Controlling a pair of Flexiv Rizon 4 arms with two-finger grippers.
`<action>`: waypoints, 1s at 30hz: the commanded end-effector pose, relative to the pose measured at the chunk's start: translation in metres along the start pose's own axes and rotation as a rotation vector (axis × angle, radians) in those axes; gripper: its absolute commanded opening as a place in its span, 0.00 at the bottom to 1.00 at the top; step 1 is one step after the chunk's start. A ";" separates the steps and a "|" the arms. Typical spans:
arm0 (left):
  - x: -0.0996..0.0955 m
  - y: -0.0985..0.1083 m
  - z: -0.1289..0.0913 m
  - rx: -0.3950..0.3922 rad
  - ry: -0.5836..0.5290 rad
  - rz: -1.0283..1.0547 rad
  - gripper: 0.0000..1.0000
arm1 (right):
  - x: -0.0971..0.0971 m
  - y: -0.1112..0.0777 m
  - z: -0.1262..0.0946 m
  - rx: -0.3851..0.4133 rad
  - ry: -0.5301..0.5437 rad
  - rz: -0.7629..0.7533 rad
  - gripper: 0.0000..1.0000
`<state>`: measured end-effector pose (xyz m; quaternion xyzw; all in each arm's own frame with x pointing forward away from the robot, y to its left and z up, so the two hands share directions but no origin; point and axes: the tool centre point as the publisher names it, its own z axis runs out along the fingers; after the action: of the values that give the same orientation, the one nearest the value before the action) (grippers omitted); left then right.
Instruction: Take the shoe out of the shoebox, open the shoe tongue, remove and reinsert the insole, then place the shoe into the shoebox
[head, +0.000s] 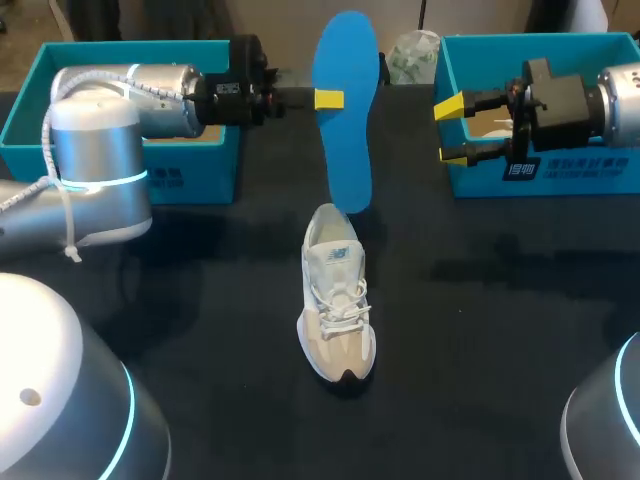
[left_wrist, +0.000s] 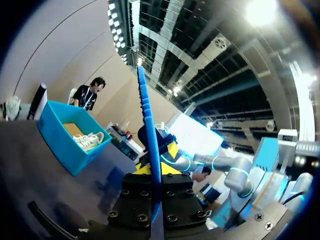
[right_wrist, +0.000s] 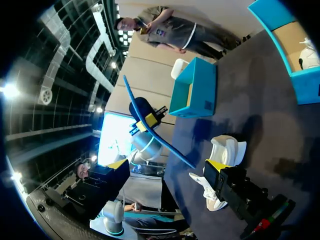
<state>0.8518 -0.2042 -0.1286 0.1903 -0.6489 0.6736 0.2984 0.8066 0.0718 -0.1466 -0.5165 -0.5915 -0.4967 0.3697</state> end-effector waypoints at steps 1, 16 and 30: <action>0.007 -0.004 -0.006 -0.136 -0.216 0.979 0.00 | 0.000 0.001 0.002 0.000 -0.002 0.001 1.00; 0.005 -0.010 -0.003 -0.107 -0.170 1.071 0.00 | 0.000 0.001 0.002 0.000 -0.002 0.001 1.00; 0.005 -0.010 -0.003 -0.107 -0.170 1.071 0.00 | 0.000 0.001 0.002 0.000 -0.002 0.001 1.00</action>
<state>0.8604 -0.2012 -0.1182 -0.1146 -0.7149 0.6819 -0.1035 0.8069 0.0721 -0.1462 -0.5167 -0.5916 -0.4963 0.3697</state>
